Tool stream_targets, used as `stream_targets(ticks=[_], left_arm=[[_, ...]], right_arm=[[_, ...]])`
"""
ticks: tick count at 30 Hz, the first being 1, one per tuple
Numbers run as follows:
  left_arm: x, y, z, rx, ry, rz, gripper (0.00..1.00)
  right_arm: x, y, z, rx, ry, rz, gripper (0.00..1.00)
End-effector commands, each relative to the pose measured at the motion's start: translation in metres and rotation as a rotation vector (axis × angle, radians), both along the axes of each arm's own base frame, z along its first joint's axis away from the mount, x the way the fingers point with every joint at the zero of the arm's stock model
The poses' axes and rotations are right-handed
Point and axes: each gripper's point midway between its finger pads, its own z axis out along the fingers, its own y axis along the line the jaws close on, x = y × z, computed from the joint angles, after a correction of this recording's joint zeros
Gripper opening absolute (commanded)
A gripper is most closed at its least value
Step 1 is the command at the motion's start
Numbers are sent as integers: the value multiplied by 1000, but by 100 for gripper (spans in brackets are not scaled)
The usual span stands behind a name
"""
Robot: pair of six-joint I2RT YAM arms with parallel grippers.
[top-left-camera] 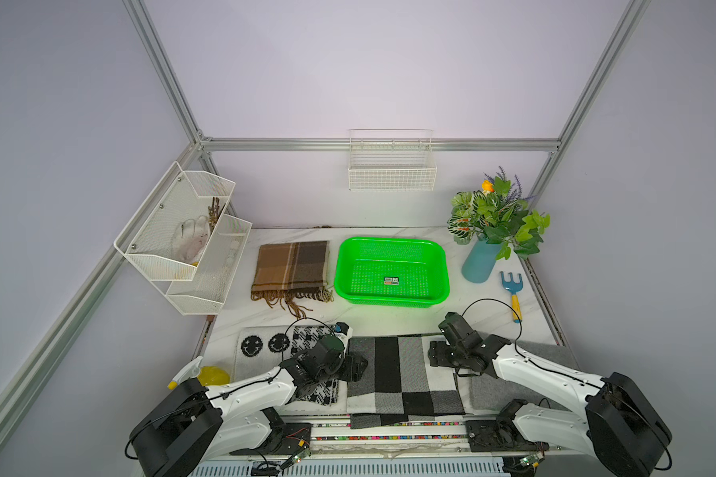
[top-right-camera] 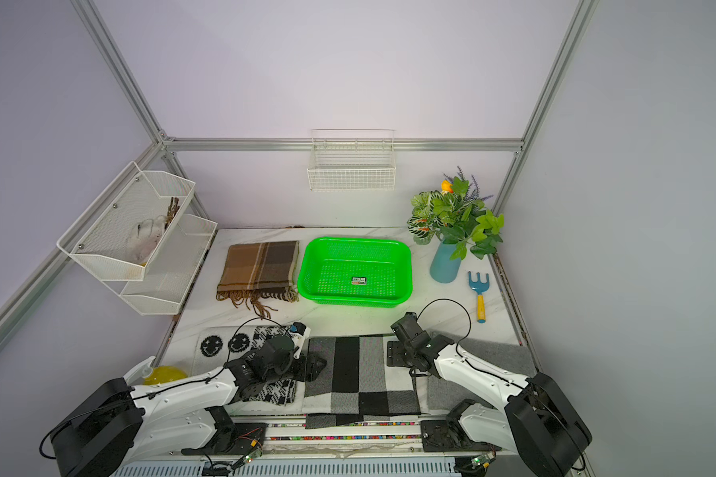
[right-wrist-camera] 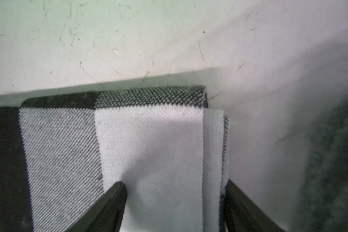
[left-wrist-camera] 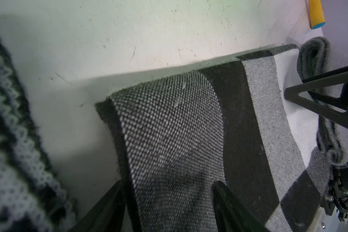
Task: Put the folded scarf in the basket
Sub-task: Pick up the scarf at the center of the board.
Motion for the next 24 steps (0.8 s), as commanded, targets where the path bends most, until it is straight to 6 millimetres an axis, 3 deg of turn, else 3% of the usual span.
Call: stream_targets(ticks=[1,6,12,14,18,20,24], left_arm=[[-12,6,-18,30,62,-1,69],[-14,-1,-25,14,89,-26,63],[-18,-8,-28,-19,110,-41,53],[-20,-9,-30,-28,118,-43,50],[-21,-13,-33,-42,124,-55,35],[-20,-16,-34,-49,128,-63,34],[-22,-19,-38,-50,146,-77,28]], right_arm=[[-9,7,-14,19,51,34,78],[-14,16,-9,61,37,67,76],[-21,37,-8,196,21,133,59],[-19,39,-8,193,23,143,57],[-17,45,-7,199,17,162,52],[-16,47,-7,207,12,169,49],[-17,50,-14,212,21,182,33]])
